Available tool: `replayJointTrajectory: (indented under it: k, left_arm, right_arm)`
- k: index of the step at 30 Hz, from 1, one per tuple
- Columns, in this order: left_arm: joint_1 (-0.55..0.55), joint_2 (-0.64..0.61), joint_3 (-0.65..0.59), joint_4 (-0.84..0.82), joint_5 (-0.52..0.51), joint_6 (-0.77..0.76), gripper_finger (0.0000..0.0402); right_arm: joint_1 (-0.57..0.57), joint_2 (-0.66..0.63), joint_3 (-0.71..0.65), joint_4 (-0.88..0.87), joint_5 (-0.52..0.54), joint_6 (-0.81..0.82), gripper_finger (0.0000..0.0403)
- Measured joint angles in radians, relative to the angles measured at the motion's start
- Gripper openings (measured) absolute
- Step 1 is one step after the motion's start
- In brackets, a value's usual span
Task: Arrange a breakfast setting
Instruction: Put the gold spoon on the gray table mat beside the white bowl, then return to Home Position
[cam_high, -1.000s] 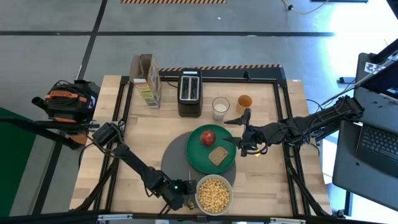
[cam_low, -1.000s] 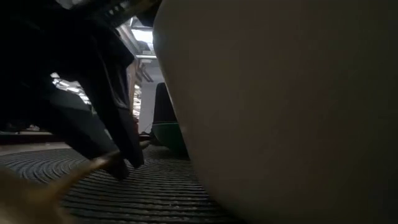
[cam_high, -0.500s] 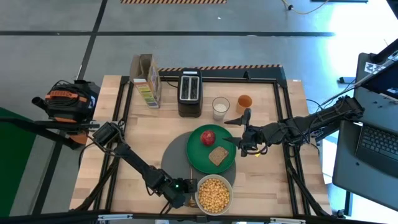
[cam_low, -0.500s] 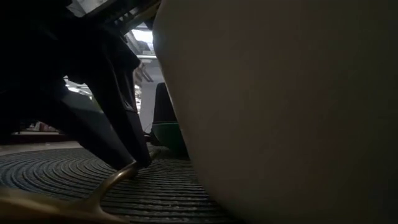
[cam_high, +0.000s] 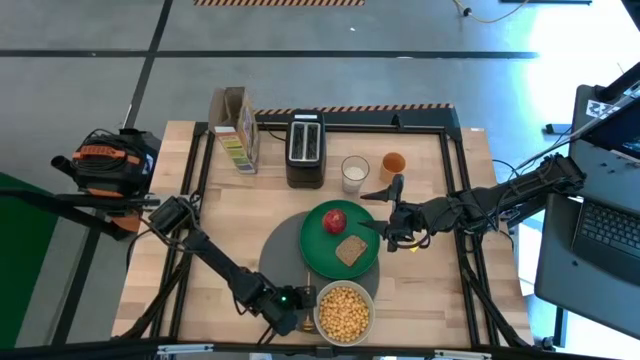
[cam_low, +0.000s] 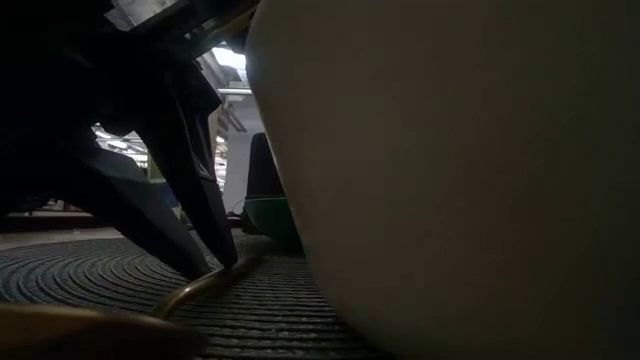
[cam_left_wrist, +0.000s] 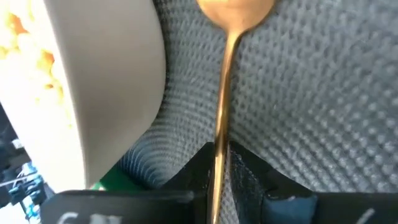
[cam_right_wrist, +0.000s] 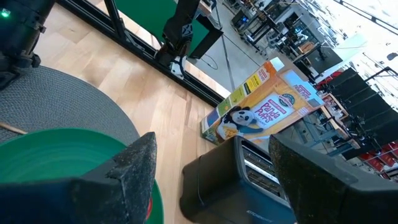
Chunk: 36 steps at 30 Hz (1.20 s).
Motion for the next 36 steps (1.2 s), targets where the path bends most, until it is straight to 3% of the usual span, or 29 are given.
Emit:
replayJointTrajectory:
  k: [13,17,22,26,29,31,33,36]
  left_arm:
    - [-0.012,-0.007,0.0,-0.013,-0.063,-0.048,0.0039]
    - [-0.022,-0.008,0.0,-0.037,-0.151,-0.056,0.0039]
    - [-0.027,-0.059,-0.001,-0.118,-0.272,-0.178,0.0039]
    - [-0.026,-0.135,-0.001,-0.189,-0.296,-0.325,0.0039]
    - [-0.013,-0.217,-0.005,-0.183,-0.22,-0.427,0.0039]
    - [0.008,-0.27,-0.031,-0.129,-0.099,-0.466,0.0039]
    - [0.046,-0.322,-0.086,0.028,0.076,-0.47,0.0039]
    - [0.116,-0.39,-0.206,0.37,0.22,-0.421,0.0039]
  right_arm:
    - [0.0,0.0,0.0,-0.009,0.0,0.0,0.0277]
    - [0.0,0.0,0.0,-0.009,0.0,0.0,0.0277]
    - [0.0,0.0,0.0,-0.023,-0.014,0.029,0.0277]
    - [0.0,0.013,-0.025,0.017,-0.095,0.047,0.0277]
    - [0.0,0.017,-0.103,0.17,-0.193,0.046,0.0277]
    - [0.0,0.015,-0.17,0.286,-0.252,0.046,0.0277]
    - [0.0,0.01,-0.244,0.435,-0.307,0.045,0.0277]
    - [-0.006,-0.003,-0.349,0.706,-0.335,0.006,0.0277]
